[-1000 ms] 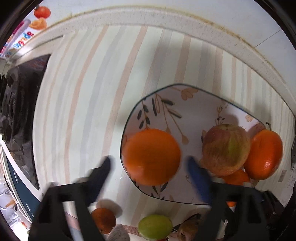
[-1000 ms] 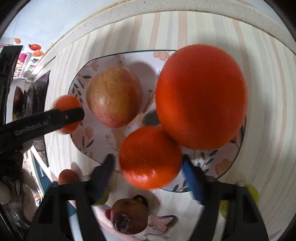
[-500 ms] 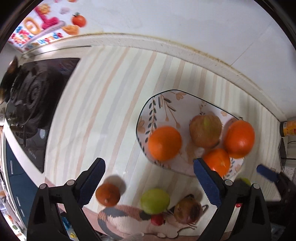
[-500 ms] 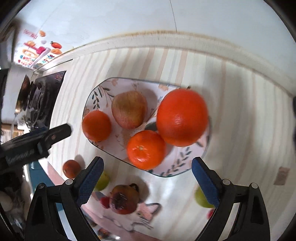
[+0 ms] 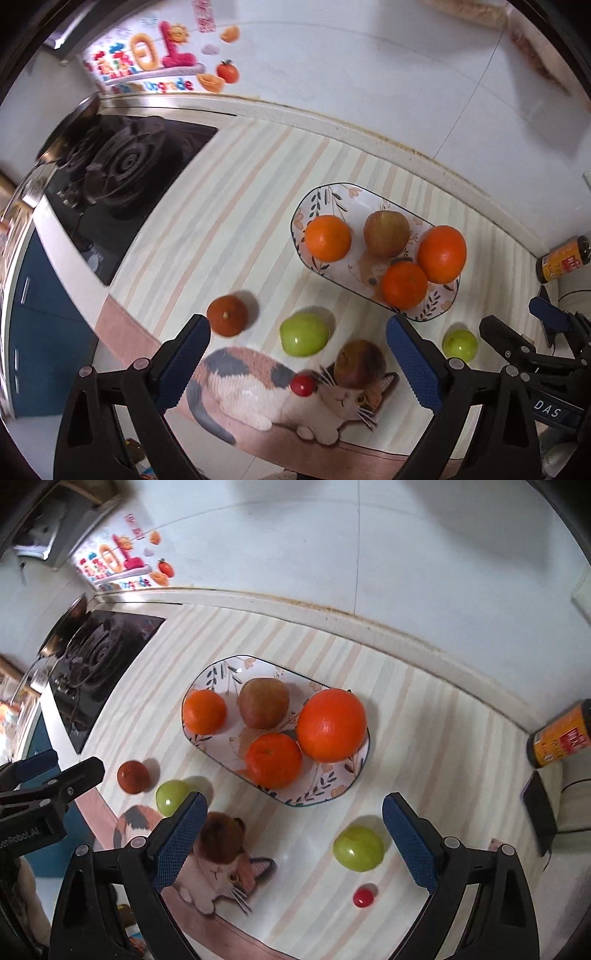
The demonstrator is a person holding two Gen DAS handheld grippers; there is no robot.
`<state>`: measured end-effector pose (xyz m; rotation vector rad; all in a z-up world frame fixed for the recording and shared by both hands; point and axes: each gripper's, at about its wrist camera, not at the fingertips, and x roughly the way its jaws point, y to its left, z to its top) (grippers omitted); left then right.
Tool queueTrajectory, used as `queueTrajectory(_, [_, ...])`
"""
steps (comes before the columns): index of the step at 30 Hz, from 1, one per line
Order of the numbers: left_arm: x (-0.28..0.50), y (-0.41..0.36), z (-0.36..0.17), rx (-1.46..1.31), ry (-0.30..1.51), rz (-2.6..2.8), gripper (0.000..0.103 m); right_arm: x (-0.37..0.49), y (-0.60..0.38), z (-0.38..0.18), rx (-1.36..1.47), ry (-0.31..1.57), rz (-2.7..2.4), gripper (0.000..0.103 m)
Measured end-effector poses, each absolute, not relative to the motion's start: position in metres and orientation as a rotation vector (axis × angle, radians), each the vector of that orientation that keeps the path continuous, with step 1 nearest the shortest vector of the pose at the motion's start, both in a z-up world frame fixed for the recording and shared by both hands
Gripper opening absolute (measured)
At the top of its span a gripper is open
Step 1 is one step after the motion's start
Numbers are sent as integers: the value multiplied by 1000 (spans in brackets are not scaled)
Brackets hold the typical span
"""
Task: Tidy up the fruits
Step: 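Grasp the green apple with the left tool while the right tool grasps the dark fruit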
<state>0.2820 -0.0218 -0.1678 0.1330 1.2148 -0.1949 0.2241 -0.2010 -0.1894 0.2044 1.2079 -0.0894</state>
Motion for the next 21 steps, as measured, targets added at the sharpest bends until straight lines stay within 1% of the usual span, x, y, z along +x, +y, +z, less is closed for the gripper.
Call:
queueTrajectory(8, [230,-16,-136,114,1113,-171,97,179,-191,-157,154,1143,-71,98])
queueTrajectory(16, [193,-11,-115,85,1061,-166,97,140,-189,-118,145,1076,-45,98])
queueTrajectory(21, [179,-5,-112,57,1049,-151,97,123,-188,-108,152,1046,-49,98])
